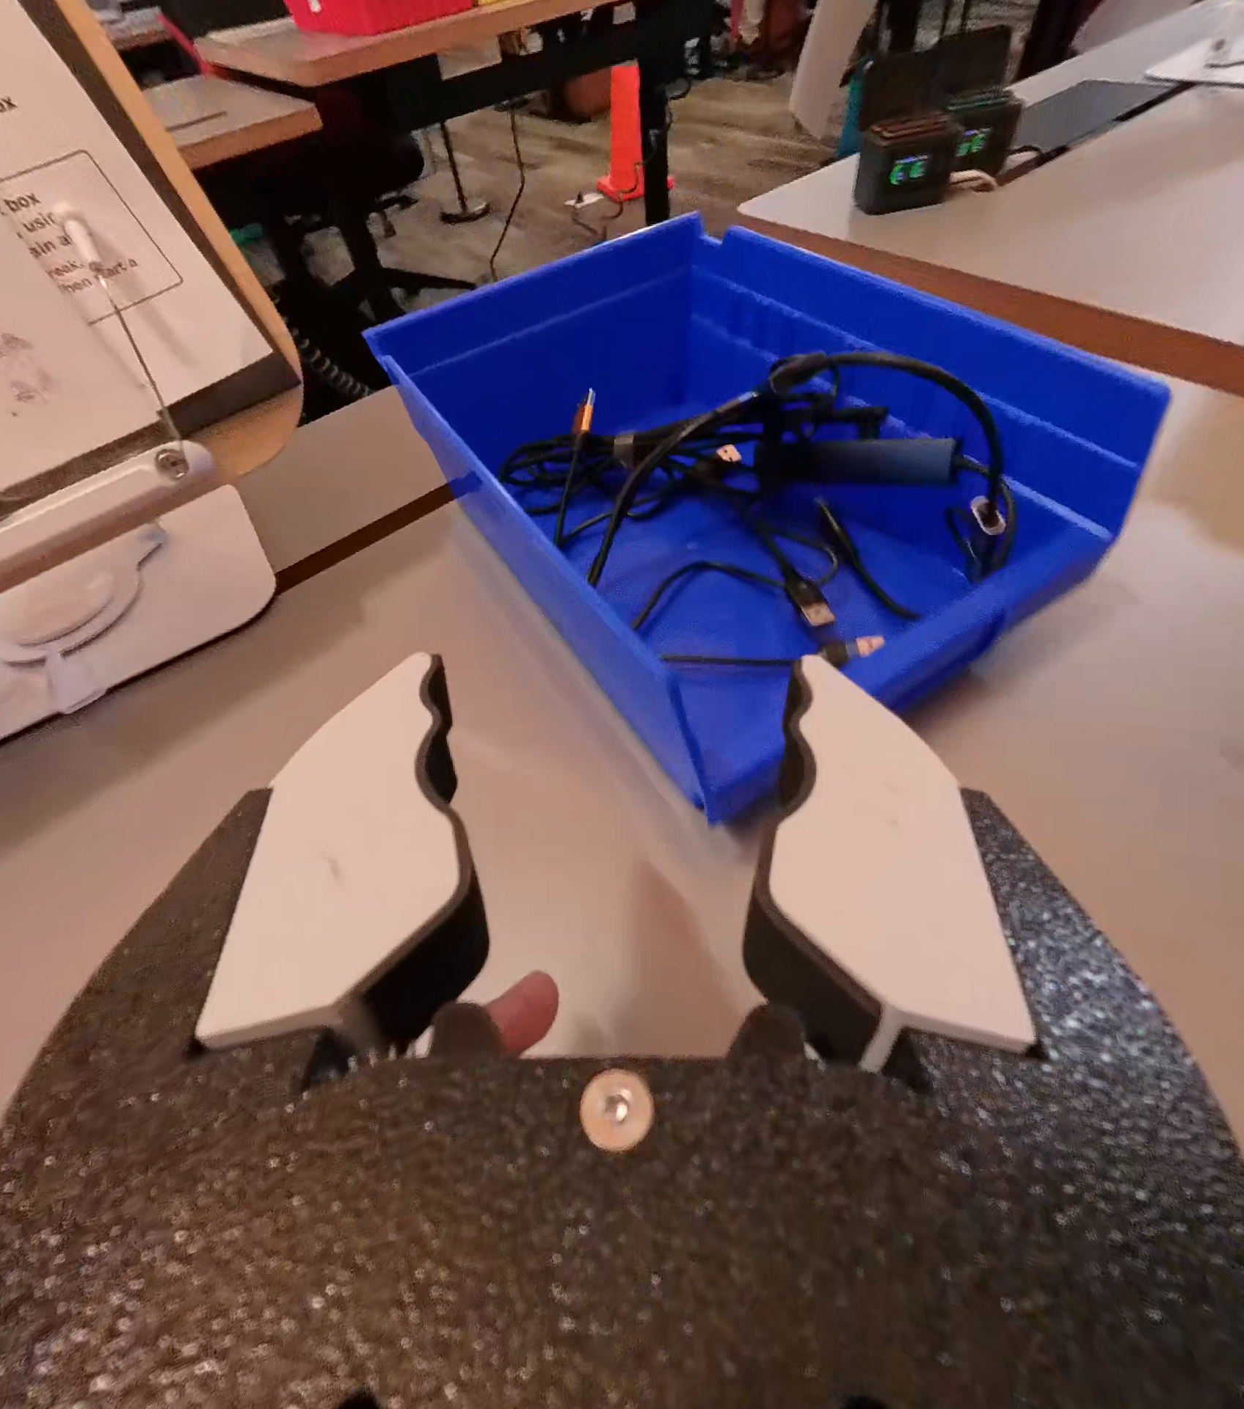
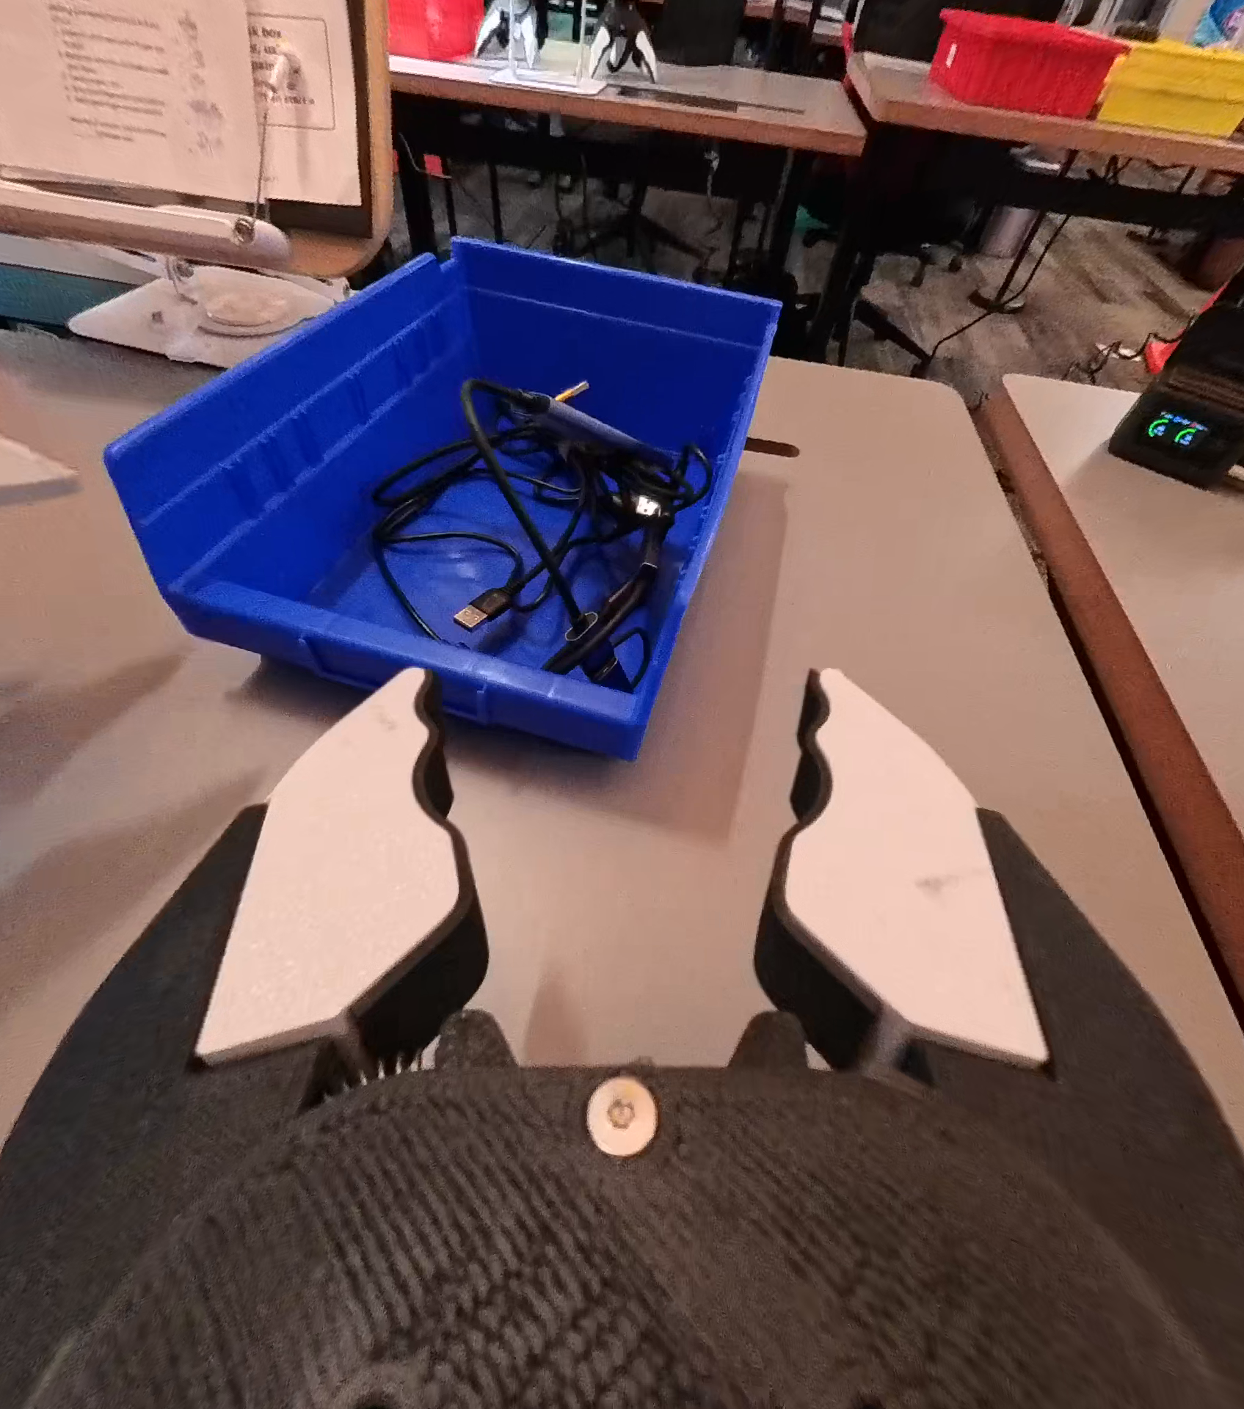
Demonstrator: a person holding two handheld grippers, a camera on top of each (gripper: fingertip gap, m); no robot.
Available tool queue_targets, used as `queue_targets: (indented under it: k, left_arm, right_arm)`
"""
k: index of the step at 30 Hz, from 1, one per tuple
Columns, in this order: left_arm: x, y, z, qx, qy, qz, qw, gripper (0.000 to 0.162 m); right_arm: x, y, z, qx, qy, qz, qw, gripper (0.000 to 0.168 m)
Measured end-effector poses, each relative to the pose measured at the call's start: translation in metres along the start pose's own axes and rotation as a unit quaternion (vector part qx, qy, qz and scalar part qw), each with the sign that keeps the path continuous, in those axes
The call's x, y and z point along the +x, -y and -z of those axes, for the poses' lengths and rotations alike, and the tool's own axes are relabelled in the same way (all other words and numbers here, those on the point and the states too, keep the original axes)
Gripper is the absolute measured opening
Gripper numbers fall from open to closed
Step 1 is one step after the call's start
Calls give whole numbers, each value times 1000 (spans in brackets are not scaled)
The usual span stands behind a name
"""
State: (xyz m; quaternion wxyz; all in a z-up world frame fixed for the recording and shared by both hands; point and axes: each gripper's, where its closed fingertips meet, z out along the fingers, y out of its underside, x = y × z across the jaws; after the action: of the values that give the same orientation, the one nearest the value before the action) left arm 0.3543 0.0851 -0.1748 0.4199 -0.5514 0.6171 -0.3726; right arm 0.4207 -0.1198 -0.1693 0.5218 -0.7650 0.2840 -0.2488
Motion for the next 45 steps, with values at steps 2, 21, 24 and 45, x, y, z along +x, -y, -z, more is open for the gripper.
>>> queue_targets:
  k: [2,21,24,45]
  left_arm:
    - [-2,4,-23,-18,14,7,1000,83]
    - [-158,-56,134,-14,236,50,970,80]
    - [-249,-69,219,-14,381,33,924,78]
    - [-407,-207,261,-161,248,314,902,4]
  right_arm:
    - [-2,0,1,4,7,1,1000,89]
    - [18,-21,-107,-31,21,-4,999,9]
    - [18,-23,-102,-46,19,33,998,7]
    - [-126,-43,-7,-38,94,40,994,6]
